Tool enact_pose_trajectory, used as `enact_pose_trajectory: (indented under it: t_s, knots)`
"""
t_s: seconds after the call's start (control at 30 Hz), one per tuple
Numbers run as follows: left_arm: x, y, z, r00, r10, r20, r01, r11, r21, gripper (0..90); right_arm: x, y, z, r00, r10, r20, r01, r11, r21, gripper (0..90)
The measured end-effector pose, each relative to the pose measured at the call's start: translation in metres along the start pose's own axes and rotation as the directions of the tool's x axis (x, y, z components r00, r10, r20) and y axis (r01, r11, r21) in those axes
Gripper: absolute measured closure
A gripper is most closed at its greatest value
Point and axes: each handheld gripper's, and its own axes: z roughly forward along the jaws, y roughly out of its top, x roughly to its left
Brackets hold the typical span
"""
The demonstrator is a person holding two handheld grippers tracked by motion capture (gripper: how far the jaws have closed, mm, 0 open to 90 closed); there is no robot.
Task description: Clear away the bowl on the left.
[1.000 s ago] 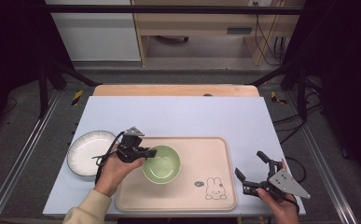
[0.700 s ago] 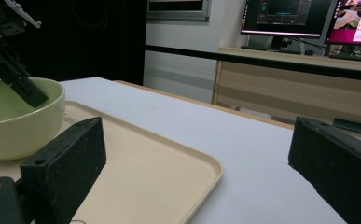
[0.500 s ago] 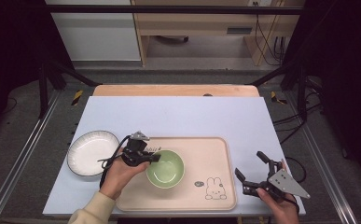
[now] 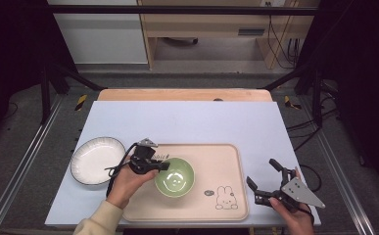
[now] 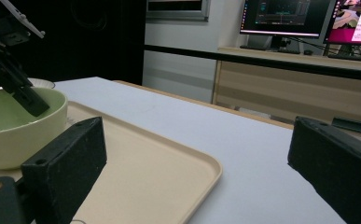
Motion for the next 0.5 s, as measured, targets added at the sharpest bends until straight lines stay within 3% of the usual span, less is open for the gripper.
enact_pose_trajectory:
  t_s: [0.5]
  knots:
    - [0.0079, -0.0015, 0.0028, 0.9991, -0.037, 0.021, 0.037, 0.9992, 0.015, 81.7, 0.0006, 0.0000, 0.0003, 1.0000, 0.005, 0.001, -0.005, 1.000, 0.004, 4.9]
